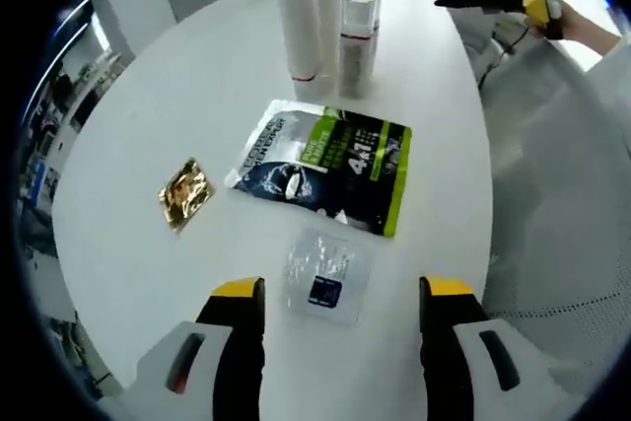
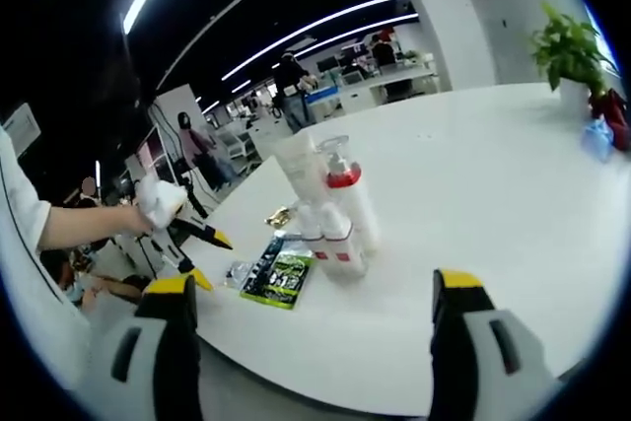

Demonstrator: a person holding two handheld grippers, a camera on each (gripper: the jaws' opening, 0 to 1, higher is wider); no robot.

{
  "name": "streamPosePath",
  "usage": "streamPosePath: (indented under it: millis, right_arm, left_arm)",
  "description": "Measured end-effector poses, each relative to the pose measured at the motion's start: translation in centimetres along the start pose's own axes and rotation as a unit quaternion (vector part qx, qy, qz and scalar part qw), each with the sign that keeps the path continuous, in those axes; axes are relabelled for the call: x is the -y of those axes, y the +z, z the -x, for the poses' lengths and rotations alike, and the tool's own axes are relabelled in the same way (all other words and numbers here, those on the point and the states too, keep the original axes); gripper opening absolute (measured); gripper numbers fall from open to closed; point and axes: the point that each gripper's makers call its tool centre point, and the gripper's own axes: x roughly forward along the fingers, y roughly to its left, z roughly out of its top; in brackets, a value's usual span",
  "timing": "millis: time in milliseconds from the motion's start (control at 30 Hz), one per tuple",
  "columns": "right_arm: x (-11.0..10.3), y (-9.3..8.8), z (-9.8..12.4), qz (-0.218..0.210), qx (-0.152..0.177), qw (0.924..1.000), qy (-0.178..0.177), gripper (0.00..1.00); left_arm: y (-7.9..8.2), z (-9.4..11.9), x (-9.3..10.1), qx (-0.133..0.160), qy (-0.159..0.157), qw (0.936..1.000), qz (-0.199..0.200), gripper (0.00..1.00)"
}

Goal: Arrange the skincare products in the storage area until every visible bottle or jar stands upright without overlapping.

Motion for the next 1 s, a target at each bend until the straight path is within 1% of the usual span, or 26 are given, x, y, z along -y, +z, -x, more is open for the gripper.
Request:
streamPosePath:
  millis: [100, 300, 500, 600, 733, 867, 1000]
  right_arm:
    - [-0.2, 0.0, 0.1, 0.002, 0.001, 1.0000, 0.002, 1.00]
    - [-0.4, -0.2, 0.4, 0.005, 0.000, 1.0000, 0.004, 1.00]
    - [-0.7, -0.3, 0.5, 0.008, -0.001, 0.9999, 0.008, 1.00]
    - [-0.9, -0.3, 0.6, 0.009, -0.001, 0.9999, 0.010, 1.00]
    - [-1.0, -0.2, 0.6, 0.009, 0.000, 0.9999, 0.013, 1.00]
    - [-1.0, -0.2, 0.7, 0.011, 0.000, 0.9998, 0.014, 1.00]
    - [-1.1, -0.2, 0.8, 0.011, 0.000, 0.9998, 0.016, 1.00]
  left_arm:
    - [0.0, 0.4, 0.4, 0.008, 0.004, 0.9999, 0.011, 0.63]
    - [0.7, 1.6, 1.3, 0.043, 0.016, 0.9978, 0.048, 0.65]
    - [1.3, 2.8, 1.7, 0.082, 0.033, 0.9918, 0.092, 0.67]
    - [1.4, 3.2, 1.9, 0.095, 0.039, 0.9889, 0.107, 0.69]
    - [1.4, 3.6, 1.8, 0.116, 0.057, 0.9812, 0.143, 0.74]
    - [1.3, 4.1, 2.0, 0.134, 0.066, 0.9742, 0.169, 0.76]
    - [1.3, 4.6, 2.1, 0.153, 0.077, 0.9651, 0.198, 0.78]
